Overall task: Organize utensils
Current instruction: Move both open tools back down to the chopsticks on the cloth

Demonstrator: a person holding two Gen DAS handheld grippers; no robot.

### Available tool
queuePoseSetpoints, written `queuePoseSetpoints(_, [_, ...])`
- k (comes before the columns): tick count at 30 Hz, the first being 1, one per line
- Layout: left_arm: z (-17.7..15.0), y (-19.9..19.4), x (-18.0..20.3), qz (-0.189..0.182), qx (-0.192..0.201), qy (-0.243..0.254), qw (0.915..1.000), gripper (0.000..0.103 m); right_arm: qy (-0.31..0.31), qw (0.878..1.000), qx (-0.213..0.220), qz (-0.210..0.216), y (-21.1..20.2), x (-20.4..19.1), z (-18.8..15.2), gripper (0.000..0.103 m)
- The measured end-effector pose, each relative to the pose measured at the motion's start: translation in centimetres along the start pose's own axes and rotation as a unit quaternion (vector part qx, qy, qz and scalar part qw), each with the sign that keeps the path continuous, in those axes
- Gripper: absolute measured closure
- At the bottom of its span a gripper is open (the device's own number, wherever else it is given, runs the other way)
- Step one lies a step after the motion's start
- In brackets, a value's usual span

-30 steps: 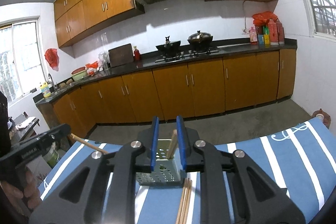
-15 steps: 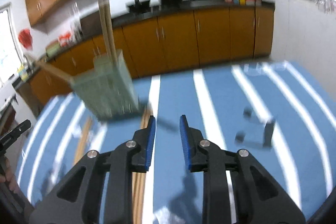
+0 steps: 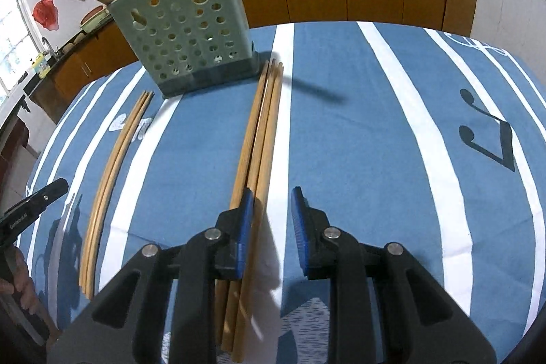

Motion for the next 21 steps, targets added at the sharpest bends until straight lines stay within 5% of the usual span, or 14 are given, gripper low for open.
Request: queuePoseSetpoints(21, [-0.7, 0.9, 2.5, -0.022, -0.016, 0.014, 0.9995, 0.083, -0.015, 0.999, 0.000, -0.029, 0.1, 0.4, 0.2, 0.083])
Point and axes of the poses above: each gripper's, at about its wrist camera, not at the fingertips, and y roughly the way its jaws point, x to its right, z to its top, the point moved 4 cm from there along y, roughly the way its jaws point, and after that the axes turned 5 degrees about z, right-handed, at the moved point
